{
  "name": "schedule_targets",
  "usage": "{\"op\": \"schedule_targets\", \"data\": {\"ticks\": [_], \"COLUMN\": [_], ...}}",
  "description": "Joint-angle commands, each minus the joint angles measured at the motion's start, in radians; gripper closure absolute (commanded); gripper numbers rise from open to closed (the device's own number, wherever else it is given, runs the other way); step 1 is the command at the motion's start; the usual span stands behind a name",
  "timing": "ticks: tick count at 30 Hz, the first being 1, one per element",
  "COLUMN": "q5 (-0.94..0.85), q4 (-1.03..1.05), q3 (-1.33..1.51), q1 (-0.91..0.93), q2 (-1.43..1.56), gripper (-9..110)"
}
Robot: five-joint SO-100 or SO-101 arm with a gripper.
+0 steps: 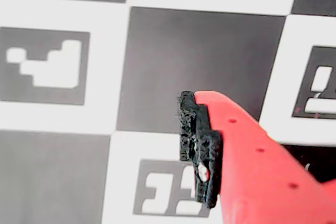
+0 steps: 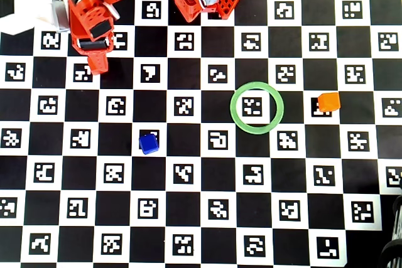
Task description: Grab the red cube then put it in the green circle then put the blue cube on top and finally the orange cube on top
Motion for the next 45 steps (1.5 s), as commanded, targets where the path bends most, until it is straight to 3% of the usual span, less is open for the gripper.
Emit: {"op": "schedule_targets", "data": {"ticks": [1,26,45], "q5": [-0.035,-0.081,-0.095], "q4": [-0.138,-0.568,-0.604], "q3": [0.054,0.255,0.275], "q1": [0.032,0.066,0.038], "q2": [0.009,-0.213,-0.218], "gripper": [67,64,64]}}
